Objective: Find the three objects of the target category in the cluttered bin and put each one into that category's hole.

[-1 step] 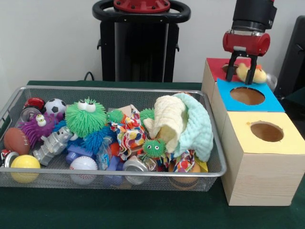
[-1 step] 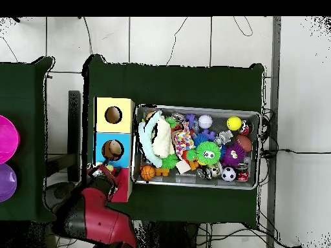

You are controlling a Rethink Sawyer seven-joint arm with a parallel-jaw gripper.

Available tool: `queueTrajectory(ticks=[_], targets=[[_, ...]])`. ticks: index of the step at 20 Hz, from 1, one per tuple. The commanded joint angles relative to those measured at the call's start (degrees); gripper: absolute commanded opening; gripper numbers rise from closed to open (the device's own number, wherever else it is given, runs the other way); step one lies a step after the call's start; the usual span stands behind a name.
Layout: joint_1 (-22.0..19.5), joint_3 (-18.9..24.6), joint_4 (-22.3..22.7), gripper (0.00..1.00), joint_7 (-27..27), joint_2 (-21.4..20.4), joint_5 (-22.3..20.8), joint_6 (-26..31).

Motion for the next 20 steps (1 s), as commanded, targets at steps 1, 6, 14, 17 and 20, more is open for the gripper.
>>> queueTrajectory(ticks=[1,6,14,17,20], targets=[[-2.64,4.72,2.46,1.00,13.84,-1.98,-0.13,-0.36],[-0.30,0.04,3.59,1.00,7.69,-1.18,0.54,7.50],[-0.40,-0.50,3.31,1.00,6.90,-0.58,-0.67,8.97],[-0.37,-0.85,3.80,1.00,7.40,-1.43,-0.94,8.21],[-0.86,-1.14,4.00,1.00,6.83,-1.82,-1.68,8.11]])
